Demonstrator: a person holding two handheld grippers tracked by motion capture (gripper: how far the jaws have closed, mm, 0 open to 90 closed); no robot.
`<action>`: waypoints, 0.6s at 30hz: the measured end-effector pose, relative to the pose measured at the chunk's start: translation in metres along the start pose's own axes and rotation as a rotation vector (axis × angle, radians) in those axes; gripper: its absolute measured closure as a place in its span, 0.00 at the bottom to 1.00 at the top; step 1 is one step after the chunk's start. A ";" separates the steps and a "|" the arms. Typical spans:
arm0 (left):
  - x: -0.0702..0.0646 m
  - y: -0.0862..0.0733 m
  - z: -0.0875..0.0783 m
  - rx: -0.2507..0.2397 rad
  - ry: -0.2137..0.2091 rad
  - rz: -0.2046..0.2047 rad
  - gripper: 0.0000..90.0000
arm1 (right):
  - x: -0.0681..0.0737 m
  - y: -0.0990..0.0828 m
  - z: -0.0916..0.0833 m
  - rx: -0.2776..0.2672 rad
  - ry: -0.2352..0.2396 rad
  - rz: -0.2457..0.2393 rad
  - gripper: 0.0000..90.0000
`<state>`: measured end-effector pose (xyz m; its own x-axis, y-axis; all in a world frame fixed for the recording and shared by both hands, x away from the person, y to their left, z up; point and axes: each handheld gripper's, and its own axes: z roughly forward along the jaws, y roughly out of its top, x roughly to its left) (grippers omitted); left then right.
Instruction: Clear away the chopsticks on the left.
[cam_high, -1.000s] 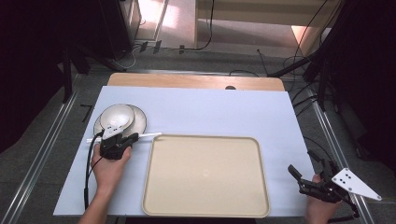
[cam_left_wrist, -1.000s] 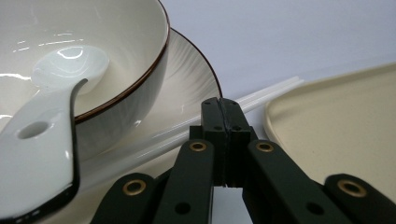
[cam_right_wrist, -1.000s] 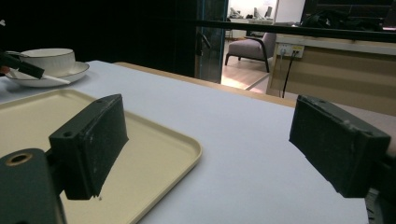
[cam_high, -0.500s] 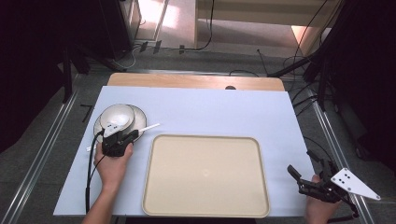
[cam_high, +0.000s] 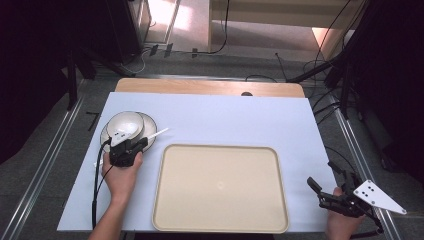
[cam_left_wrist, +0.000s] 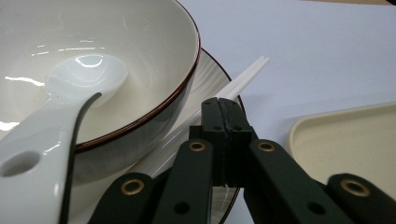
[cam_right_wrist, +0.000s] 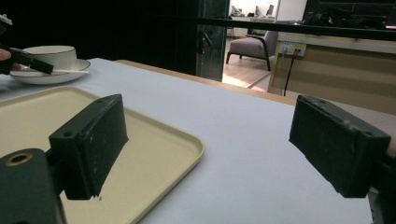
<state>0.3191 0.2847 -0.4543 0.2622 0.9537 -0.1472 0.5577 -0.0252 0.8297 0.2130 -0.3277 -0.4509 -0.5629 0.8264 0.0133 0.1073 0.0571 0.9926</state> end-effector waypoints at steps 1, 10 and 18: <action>-0.001 0.000 -0.001 -0.004 -0.001 -0.005 0.96 | 0.000 0.000 0.000 -0.001 0.000 -0.002 0.13; 0.000 -0.001 -0.009 -0.006 -0.030 -0.035 0.79 | 0.001 0.000 0.000 -0.002 0.002 -0.006 0.13; 0.002 -0.004 -0.022 -0.003 -0.058 -0.030 0.78 | 0.001 0.000 0.000 -0.002 0.002 -0.005 0.13</action>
<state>0.3000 0.2934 -0.4456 0.2908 0.9350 -0.2029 0.5635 0.0040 0.8261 0.2128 -0.3272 -0.4513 -0.5652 0.8249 0.0085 0.1030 0.0604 0.9929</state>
